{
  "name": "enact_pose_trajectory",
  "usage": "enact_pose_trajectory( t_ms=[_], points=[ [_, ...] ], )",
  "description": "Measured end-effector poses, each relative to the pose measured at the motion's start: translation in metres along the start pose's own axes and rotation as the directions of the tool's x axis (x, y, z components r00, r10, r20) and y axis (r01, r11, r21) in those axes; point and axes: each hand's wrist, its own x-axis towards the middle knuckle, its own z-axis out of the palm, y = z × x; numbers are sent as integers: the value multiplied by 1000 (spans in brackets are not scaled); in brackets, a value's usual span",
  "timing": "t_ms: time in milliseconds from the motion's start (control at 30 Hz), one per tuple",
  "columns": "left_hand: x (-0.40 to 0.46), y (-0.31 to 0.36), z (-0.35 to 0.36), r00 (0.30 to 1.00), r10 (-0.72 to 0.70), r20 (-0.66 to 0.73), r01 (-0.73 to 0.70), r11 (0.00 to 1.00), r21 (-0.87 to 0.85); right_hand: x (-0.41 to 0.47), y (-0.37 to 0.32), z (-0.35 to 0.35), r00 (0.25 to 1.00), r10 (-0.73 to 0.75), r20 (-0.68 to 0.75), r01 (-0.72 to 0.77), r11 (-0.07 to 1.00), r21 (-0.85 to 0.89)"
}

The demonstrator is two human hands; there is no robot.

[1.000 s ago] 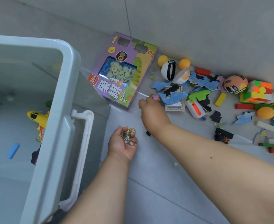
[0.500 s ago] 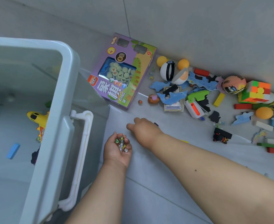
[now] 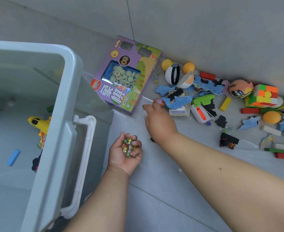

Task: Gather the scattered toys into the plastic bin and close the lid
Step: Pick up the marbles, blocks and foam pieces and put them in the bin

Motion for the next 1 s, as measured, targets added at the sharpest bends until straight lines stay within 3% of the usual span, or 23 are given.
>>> enact_pose_trajectory(
  t_ms=[100, 233, 333, 433, 500, 600, 667, 733, 833, 900, 1000],
  points=[
    [-1, -4, -1, 998, -6, -66, 7, 1000, 14, 17, 1, 4, 986, -47, 163, 71, 987, -145],
    [-4, -6, -2, 989, 38, -142, -34, 999, 35, 30, -4, 12, 971, -112, 213, 155, 967, -201],
    [-3, -5, 0, 973, 75, -218, -56, 994, 94, 29, -3, 13, 969, -75, 235, 109, 985, -135],
    [3, -4, 6, 967, 85, -242, -46, 985, 163, 10, -9, 8, 987, -79, 140, 61, 990, 129],
    [6, -8, 10, 980, 77, -184, -42, 982, 185, -13, -19, 5, 985, -173, -2, 164, 929, 331],
    [4, -19, 21, 998, 23, -51, -12, 980, 201, -49, -23, 5, 944, -296, -149, 329, 887, 324],
    [2, -27, 28, 1000, -1, -1, 1, 977, 211, -61, -10, 6, 952, -166, -256, 252, 901, 352],
    [3, -35, 34, 999, -36, -2, 35, 978, 205, -67, 17, 4, 926, 93, -365, 71, 909, 412],
    [6, -48, 39, 996, -87, -27, 91, 968, 234, -76, 76, 4, 769, 410, -491, -235, 895, 379],
    [7, -57, 41, 992, -114, -44, 122, 956, 269, -82, 114, -1, 674, 567, -473, -438, 823, 362],
    [7, -70, 44, 988, -143, -65, 156, 942, 297, -87, 154, -11, 654, 711, -259, -636, 702, 320]
  ],
)
